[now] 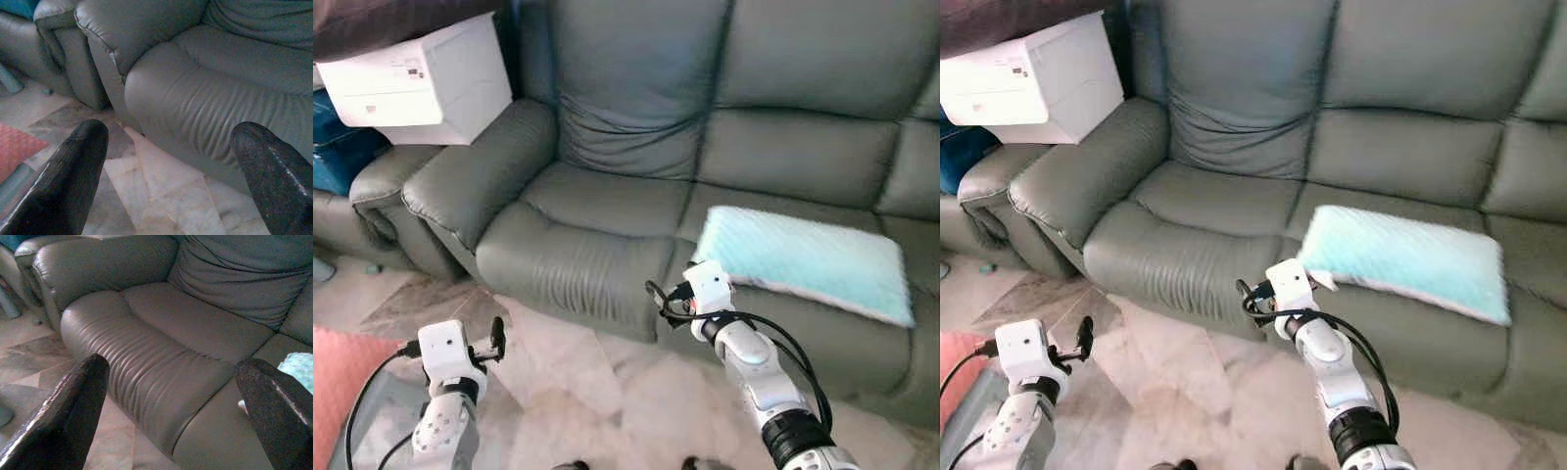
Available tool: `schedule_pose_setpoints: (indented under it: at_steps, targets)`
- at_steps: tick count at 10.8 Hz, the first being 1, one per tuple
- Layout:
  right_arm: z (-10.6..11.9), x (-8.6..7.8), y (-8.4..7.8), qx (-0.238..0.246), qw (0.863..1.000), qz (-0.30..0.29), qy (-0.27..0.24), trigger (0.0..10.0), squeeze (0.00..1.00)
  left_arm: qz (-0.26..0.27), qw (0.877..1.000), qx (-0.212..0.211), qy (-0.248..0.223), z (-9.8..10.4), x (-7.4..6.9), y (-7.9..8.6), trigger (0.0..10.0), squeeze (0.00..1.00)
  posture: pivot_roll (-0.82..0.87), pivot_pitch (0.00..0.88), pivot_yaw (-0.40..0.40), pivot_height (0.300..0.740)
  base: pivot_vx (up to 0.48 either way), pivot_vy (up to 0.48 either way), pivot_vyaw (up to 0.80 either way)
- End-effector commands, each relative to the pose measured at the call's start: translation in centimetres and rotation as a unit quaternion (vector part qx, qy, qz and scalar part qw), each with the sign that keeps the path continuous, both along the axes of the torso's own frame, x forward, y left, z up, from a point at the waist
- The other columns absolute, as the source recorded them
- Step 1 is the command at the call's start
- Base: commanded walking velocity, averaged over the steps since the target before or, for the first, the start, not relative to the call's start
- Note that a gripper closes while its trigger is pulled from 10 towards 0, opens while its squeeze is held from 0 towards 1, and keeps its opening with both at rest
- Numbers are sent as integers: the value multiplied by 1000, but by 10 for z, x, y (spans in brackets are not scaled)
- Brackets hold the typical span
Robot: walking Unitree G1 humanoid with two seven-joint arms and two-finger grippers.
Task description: Move the pillow to the sofa
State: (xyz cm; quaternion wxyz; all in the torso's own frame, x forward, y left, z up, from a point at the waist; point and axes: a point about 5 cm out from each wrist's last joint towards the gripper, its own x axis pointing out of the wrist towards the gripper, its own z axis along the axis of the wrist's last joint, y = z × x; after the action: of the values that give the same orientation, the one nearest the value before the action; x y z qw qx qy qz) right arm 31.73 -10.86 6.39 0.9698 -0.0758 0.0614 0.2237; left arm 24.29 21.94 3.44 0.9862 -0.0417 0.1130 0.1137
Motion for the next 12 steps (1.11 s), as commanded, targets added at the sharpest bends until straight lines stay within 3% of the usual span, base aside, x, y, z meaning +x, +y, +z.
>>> schedule_pose_setpoints:
  at_steps: [1, 3, 8, 10, 12]
  targets:
    - [3, 2, 4, 2, 1000, 7, -3, 10000, 0, 9, 1000, 3, 11, -4, -6, 6, 10000, 0, -192, 72, 110, 740, -307, 0, 0]
    - [3, 2, 4, 3, 1000, 4, -3, 10000, 0, 10, 1000, 4, 10, -4, -6, 7, 10000, 0, -191, 71, 112, 740, -283, 0, 0]
    - [1, 2, 2, 0, 1000, -3, -2, 10000, 0, 22, 1000, -6, 11, -5, -6, 15, 10000, 0, -191, 73, 117, 740, 0, 0, 0]
    - [-6, 5, -6, -15, 999, -39, 18, 10000, 0, 39, 998, -4, 52, -24, -9, 27, 10000, 0, -185, 69, 107, 740, 0, 0, 0]
    - [-18, 6, -20, -52, 996, -63, 44, 10000, 0, 66, 991, -5, 112, -51, -25, 40, 10000, 0, -184, 60, 81, 740, 0, 0, 0]
